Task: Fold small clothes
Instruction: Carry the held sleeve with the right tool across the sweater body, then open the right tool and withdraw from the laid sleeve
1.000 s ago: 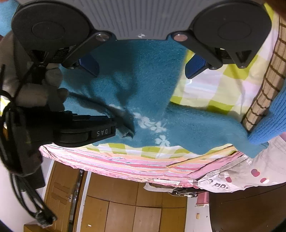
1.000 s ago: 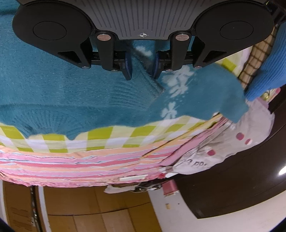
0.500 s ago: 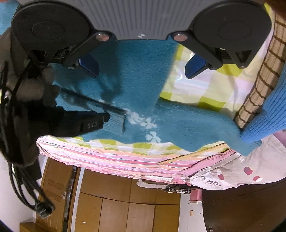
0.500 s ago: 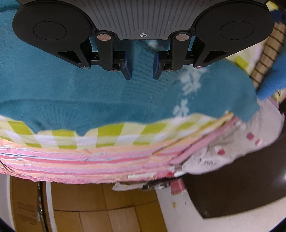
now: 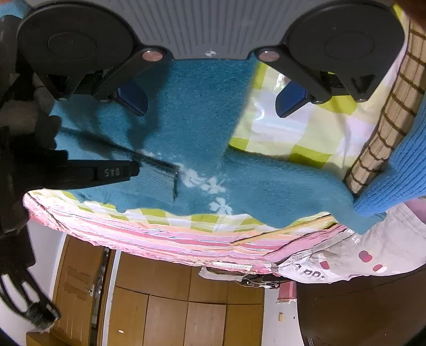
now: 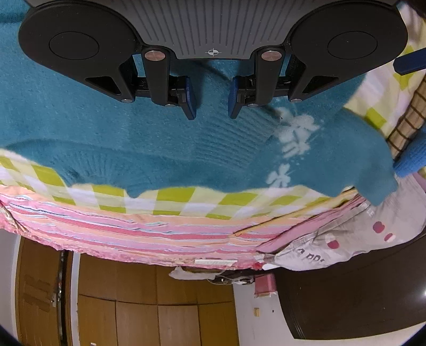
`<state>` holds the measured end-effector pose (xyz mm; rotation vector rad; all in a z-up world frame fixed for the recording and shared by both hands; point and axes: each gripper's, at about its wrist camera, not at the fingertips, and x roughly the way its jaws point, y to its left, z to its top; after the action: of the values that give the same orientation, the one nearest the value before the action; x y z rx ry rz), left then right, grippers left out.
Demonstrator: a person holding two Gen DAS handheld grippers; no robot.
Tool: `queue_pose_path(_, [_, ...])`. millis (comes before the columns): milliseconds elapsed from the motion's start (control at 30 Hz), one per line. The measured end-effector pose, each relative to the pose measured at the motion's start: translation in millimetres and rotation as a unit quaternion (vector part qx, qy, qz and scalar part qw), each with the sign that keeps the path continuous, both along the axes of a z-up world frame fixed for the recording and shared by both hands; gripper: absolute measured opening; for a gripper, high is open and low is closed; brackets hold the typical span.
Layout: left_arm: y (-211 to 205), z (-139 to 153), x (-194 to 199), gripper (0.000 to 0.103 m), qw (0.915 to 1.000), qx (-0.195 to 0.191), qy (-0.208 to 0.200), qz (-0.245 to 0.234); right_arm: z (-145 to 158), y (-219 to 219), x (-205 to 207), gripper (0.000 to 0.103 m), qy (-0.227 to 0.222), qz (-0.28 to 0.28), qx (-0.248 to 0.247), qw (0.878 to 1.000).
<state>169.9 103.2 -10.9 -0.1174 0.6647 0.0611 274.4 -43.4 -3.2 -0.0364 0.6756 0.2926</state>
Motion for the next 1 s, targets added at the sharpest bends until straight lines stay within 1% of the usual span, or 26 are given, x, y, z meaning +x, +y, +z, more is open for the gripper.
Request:
queue_pose_path(100, [1, -2, 2, 0.103, 1.0000, 0.002, 0.001, 0.002, 4, 0, -7, 0.027, -0.013, -0.003, -0.009, 1.000])
queue_pose_path(200, [0, -3, 2, 0.103, 1.0000, 0.003, 0.001, 0.003, 7, 0, -15, 0.027, -0.035, -0.003, -0.041, 0.999])
queue_pose_path(233, [0, -4, 3, 0.103, 1.0000, 0.004, 0.001, 0.002, 7, -1, -16, 0.027, -0.036, -0.005, -0.050, 0.998])
queue_pose_path(300, [-1, -5, 3, 0.103, 1.0000, 0.007, 0.003, 0.000, 5, -3, -15, 0.027, -0.027, -0.011, -0.060, 0.998])
queue_pose_path(400, [-3, -8, 4, 0.103, 0.9999, 0.012, 0.007, -0.003, 2, -9, -17, 0.027, -0.020, -0.024, -0.059, 0.998])
queue_pose_path(500, [-5, -9, 5, 0.103, 0.9998, 0.015, 0.009, -0.004, 4, -12, -21, 0.027, -0.022, -0.031, -0.060, 0.997])
queue_pose_path(633, [-6, -12, 7, 0.103, 0.9997, 0.018, 0.013, -0.005, 8, -13, -27, 0.027, -0.031, -0.040, -0.079, 0.996])
queue_pose_path(733, [-8, -15, 9, 0.103, 0.9996, 0.019, 0.020, -0.006, 8, -15, -29, 0.027, -0.027, -0.050, -0.085, 0.995])
queue_pose_path(900, [-8, -19, 10, 0.103, 0.9996, 0.015, 0.025, -0.004, 7, -21, -34, 0.027, -0.021, -0.063, -0.090, 0.994])
queue_pose_path(1000, [-6, -22, 12, 0.103, 0.9995, 0.007, 0.030, -0.001, 7, -24, -38, 0.027, -0.019, -0.069, -0.091, 0.993])
